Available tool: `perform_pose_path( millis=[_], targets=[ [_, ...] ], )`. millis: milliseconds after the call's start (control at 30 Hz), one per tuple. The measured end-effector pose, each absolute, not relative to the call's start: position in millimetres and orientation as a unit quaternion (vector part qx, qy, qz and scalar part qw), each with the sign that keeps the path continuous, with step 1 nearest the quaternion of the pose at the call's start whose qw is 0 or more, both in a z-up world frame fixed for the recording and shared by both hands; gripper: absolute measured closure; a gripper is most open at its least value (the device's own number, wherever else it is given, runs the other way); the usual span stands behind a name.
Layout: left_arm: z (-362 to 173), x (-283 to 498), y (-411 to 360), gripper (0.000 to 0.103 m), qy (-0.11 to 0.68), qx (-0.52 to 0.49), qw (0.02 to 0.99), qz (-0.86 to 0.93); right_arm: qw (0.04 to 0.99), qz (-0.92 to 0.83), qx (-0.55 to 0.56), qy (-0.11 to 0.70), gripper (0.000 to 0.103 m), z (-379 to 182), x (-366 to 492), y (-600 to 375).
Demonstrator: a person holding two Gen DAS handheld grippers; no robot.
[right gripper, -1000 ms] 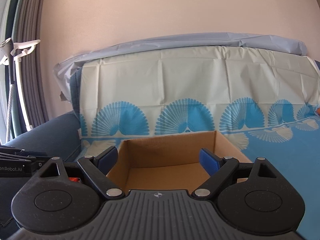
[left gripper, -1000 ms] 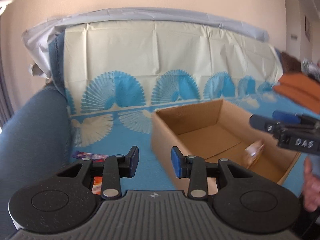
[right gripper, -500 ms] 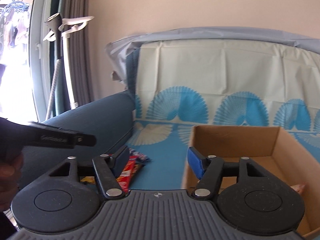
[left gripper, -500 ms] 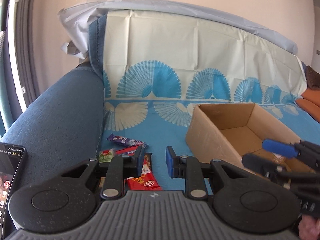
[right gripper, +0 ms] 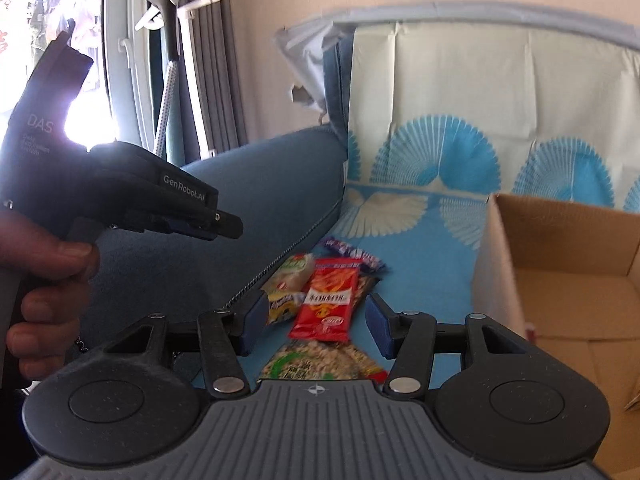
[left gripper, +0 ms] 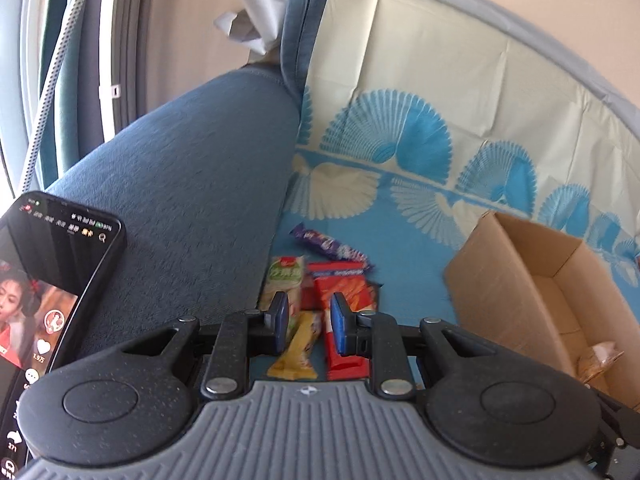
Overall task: Organize snacks
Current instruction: 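Move both open grippers back to the snack pile, then grasp the yellow wafer bar with the left gripper while the right approaches the peanut bag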
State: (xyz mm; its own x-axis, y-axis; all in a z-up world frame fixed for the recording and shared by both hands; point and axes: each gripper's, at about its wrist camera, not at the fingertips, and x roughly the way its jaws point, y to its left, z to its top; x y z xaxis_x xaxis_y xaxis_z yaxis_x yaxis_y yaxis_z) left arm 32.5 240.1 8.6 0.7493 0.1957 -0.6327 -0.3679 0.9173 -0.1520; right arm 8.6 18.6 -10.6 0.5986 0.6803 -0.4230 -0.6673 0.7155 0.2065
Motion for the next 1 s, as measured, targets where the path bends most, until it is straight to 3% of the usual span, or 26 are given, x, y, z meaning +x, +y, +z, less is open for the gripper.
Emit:
perform_pose_path(
  millis=[200, 333, 767, 1000],
  targets=[
    [-7.6, 46.9, 235.7, 0.078, 0.355, -0.098, 0.918, 0.144, 0.879, 0.359, 0.008, 0.314, 0.020, -37.7, 33.5, 40.2],
    [-18.8, 60.7, 226.0, 0.078, 0.378, -0.069, 0.913, 0.137, 0.865, 0.356, 0.006, 0.354, 0.012, -56.2, 44.7, 54.3],
    [-62.4, 107.0, 214.6, 0.074, 0.454, -0.003, 0.878, 0.149, 0.844, 0.356, -0.011, 0.400, 0.006, -85.9, 63.5, 81.4],
    [-77.5, 119.6, 215.5, 0.075, 0.479, 0.009, 0.864, 0.154, 0.839, 0.370, -0.021, 0.399, 0.012, -89.7, 65.8, 82.6]
  ],
)
